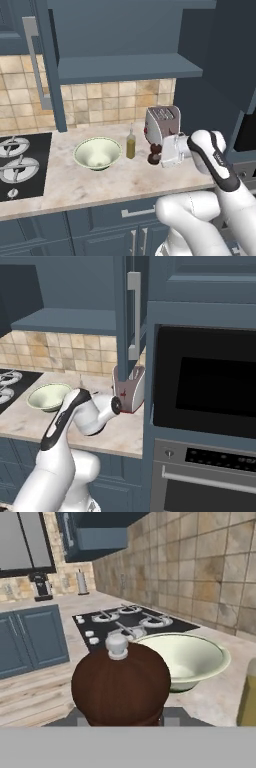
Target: Retrieve the bottle and the shaker from the cabinet and place them next to the mixing bowl on the counter. Then add garlic from the fridge to the mixing bowl.
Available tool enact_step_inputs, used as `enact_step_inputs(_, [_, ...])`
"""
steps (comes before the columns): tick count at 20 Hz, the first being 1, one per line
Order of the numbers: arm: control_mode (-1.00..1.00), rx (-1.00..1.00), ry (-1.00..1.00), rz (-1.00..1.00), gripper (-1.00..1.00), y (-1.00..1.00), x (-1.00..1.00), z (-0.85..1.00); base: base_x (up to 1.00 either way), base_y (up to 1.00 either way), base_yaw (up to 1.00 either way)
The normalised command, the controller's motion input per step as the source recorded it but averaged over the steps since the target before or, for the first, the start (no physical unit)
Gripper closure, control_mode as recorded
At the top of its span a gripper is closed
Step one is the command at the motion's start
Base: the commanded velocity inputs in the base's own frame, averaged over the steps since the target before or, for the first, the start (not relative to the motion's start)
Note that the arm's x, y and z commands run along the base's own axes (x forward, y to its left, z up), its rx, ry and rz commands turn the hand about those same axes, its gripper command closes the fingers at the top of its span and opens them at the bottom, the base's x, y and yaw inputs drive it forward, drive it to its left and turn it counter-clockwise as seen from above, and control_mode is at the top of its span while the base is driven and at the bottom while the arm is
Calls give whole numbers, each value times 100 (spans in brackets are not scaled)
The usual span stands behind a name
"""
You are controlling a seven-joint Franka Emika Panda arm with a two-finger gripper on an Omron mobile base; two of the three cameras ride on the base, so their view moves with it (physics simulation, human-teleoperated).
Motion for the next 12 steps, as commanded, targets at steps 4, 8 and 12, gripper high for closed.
enact_step_inputs(4, [-100, 13, -10, 0, 100, 0, -17, -47, 0, 0, 0])
enact_step_inputs(8, [-100, 13, -10, 0, 100, 2, -4, -59, 0, 0, 0])
enact_step_inputs(12, [-100, 3, -4, 0, 100, 29, 0, -57, 0, 0, 0])
